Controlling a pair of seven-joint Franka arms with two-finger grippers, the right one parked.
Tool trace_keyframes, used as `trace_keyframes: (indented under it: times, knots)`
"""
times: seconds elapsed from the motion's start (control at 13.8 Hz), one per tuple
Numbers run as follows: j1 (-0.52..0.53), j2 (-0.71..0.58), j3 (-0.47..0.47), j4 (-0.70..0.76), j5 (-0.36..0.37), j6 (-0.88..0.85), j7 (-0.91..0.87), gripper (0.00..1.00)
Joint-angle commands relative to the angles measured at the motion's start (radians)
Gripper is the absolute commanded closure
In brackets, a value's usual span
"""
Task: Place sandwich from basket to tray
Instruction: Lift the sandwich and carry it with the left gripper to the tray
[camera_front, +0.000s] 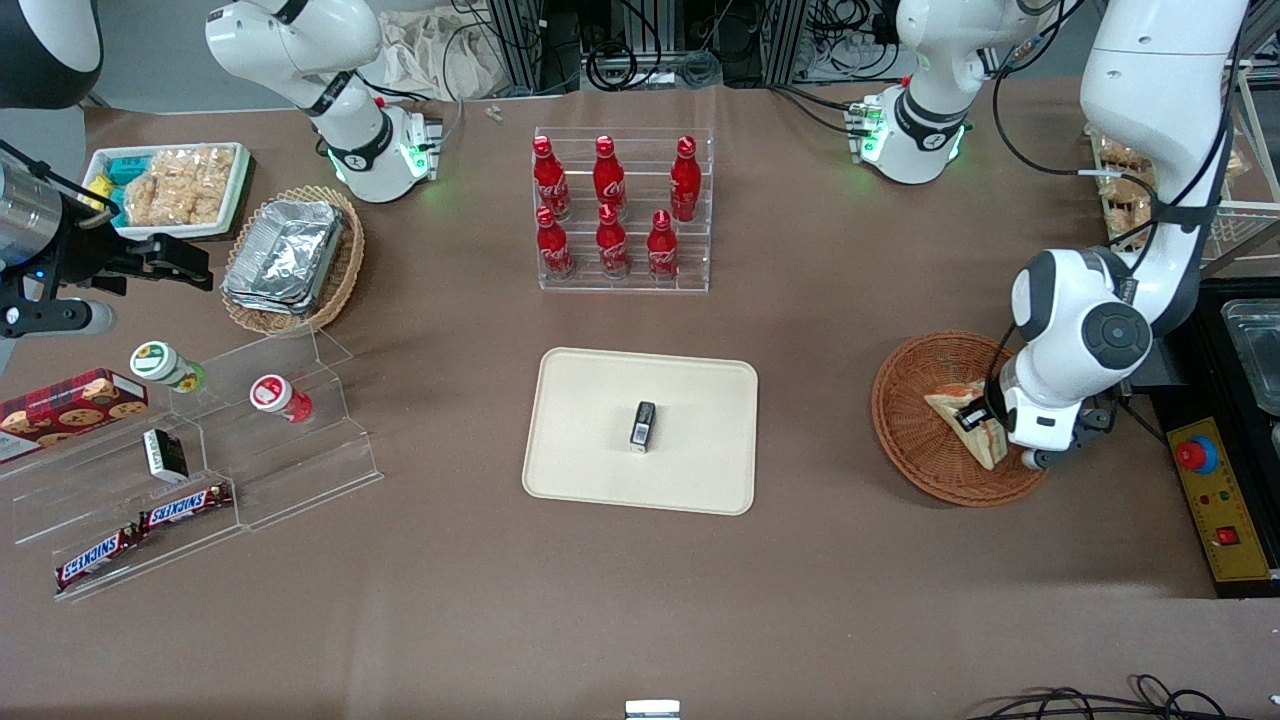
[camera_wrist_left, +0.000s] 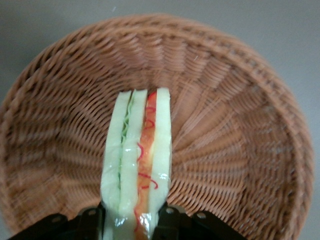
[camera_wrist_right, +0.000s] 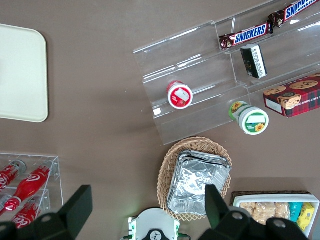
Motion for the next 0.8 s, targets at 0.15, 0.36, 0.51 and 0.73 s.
trace_keyframes:
  times: [0.15, 0.36, 0.51, 0.73]
  knots:
    - [-0.003, -0.005, -0.123, 0.447, -0.001, -0.630, 0.101, 1.00]
    - [-0.006, -0.011, -0.302, 0.561, 0.002, -0.723, 0.092, 1.00]
    - [-0.018, 0.011, -0.425, 0.570, 0.000, -0.707, 0.086, 1.00]
    - [-0.133, 0.101, -0.461, 0.592, 0.023, -0.589, 0.086, 1.00]
